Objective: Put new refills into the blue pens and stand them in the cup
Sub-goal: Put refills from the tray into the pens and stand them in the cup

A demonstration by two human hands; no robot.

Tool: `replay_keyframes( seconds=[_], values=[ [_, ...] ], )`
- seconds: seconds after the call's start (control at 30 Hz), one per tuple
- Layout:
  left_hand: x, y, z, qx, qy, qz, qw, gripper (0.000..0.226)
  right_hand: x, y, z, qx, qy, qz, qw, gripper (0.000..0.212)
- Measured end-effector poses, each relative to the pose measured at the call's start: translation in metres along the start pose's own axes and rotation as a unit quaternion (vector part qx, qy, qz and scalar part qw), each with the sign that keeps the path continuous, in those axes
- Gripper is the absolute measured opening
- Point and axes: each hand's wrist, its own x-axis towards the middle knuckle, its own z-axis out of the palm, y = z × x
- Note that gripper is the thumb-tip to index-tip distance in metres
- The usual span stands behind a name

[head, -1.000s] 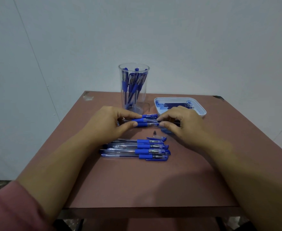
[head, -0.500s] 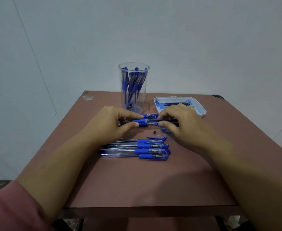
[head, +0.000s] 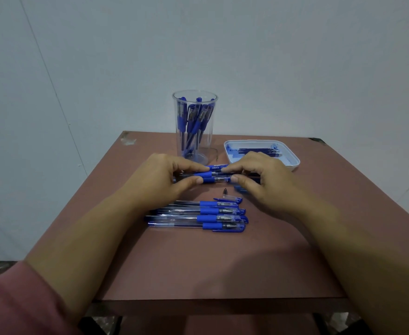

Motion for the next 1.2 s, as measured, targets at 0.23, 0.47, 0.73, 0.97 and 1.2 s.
replay_keyframes(
  seconds=[0.23,0.47,0.73,0.97,1.2],
  values=[
    [-0.001,0.002,-0.001,-0.003,0.005,0.004,1.000,0.029,0.001,0.003,0.002,0.030,0.029,0.030,0.999,0.016],
    [0.001,0.000,-0.003,-0.009,0.008,-0.010,1.000,0.029,0.005,0.007,0.000,0.021,-0.037,0.029,0.999,0.034],
    [0.001,-0.002,-0.003,-0.006,0.016,-0.008,1.000,0.027,0.015,0.010,0.006,-0.053,-0.146,0.015,0.988,0.023],
    [0.001,-0.002,-0.004,-0.010,0.009,-0.016,1.000,0.028,0.013,0.010,0.000,0.033,-0.041,0.055,0.997,0.014],
    [0.000,-0.001,-0.004,-0.015,0.008,-0.015,1.000,0.028,0.005,0.001,0.000,0.116,0.035,0.036,0.992,0.027]
  ],
)
